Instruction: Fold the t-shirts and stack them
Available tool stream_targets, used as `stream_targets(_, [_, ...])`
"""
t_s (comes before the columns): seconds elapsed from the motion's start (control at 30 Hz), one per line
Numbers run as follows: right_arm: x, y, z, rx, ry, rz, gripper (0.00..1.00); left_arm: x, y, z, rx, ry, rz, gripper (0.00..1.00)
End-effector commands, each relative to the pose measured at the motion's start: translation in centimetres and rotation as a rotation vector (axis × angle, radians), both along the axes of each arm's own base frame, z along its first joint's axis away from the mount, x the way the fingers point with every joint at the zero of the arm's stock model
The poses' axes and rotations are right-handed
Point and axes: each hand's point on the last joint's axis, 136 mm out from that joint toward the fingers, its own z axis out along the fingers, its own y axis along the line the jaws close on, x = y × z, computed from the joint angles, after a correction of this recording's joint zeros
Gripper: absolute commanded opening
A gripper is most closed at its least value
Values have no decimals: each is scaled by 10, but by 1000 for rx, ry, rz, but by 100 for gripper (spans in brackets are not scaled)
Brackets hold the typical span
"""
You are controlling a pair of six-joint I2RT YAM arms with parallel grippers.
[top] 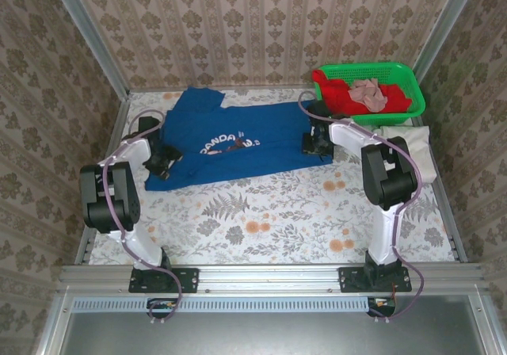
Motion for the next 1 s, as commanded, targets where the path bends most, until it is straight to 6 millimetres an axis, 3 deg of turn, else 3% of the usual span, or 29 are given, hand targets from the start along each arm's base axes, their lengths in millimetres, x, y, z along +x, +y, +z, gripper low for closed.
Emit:
stream_targets(0.0, [-17,-25,-21,-61,64,-99,29,-4,13,-16,41,21,-17,60])
stream_targets(0.2, [-54,-46,-26,-111,159,-197,24,-42,14,-40,27,114,-15,60])
stream_targets(0.4, [-108,-66,-31,-180,283,-273,22,-83,6,-46,-13,157,8,60])
stream_targets(0.67, [-182,-81,-33,-201,375,-308,23,-148,0,-37,-22,215,68,61])
stream_targets(0.77, [-202,-80,-32,-169,389,-328,26,-161,4,-27,-4,200,82,61])
stream_targets(0.87, [-199,-76,-18,-127,328,-318,29,-155,6,-10,8,163,71,61])
stream_targets(0.97, [-171,-67,11,-72,195,-270,33,-129,7,15,38,96,28,63])
